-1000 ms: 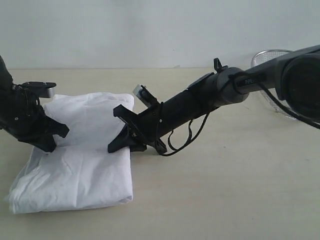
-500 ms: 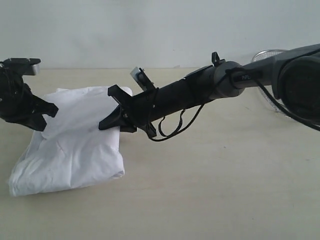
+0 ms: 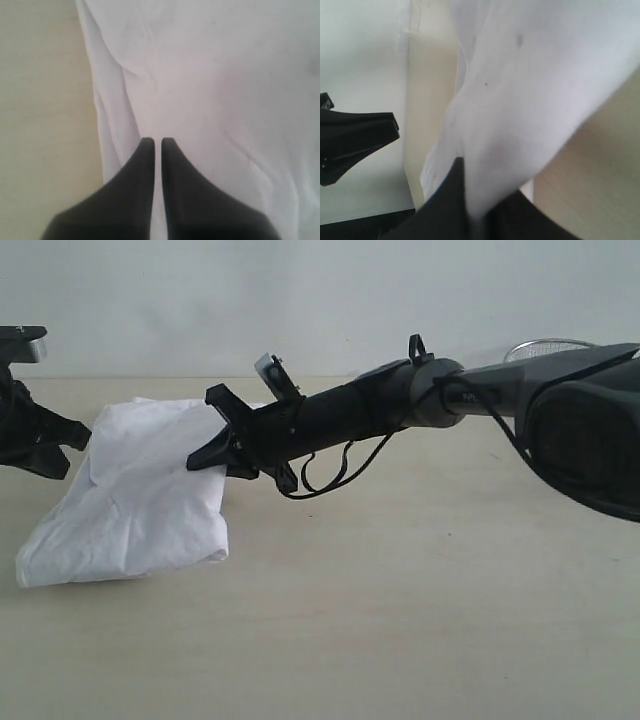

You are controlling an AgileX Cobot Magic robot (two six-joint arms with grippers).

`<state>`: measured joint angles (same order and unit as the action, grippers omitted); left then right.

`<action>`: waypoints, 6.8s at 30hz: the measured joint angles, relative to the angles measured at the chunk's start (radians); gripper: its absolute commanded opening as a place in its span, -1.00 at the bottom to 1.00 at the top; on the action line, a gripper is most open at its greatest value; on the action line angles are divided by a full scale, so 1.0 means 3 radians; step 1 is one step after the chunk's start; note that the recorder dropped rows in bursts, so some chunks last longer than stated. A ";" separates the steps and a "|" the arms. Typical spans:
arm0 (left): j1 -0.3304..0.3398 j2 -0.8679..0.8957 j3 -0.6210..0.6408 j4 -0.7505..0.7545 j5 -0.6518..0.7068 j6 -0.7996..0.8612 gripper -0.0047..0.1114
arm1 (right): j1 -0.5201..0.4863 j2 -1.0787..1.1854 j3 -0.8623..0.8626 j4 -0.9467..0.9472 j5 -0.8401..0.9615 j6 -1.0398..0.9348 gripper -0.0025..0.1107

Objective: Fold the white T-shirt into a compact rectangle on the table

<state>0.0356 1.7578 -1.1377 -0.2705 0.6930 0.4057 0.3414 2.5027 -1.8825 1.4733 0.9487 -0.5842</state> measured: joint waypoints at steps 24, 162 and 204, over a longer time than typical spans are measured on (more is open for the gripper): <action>0.0000 -0.0015 0.0000 0.0000 0.0022 0.0000 -0.84 | 0.0015 0.0493 -0.1132 -0.0493 0.0088 0.0651 -0.96; 0.0313 -0.0271 -0.0701 -0.1976 0.0943 0.0782 -0.84 | -0.0019 -0.3715 0.3117 -0.3639 -0.1775 0.1529 -0.96; -0.0682 -0.3016 0.1708 -0.3681 0.0492 0.2353 -0.84 | -0.0019 -0.7100 0.5232 -0.3159 -0.2384 0.1724 -0.96</action>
<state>-0.1689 0.8530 -0.6251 -1.3747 0.8407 1.1117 0.3356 0.3728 -0.3128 0.5255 0.2333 -0.0671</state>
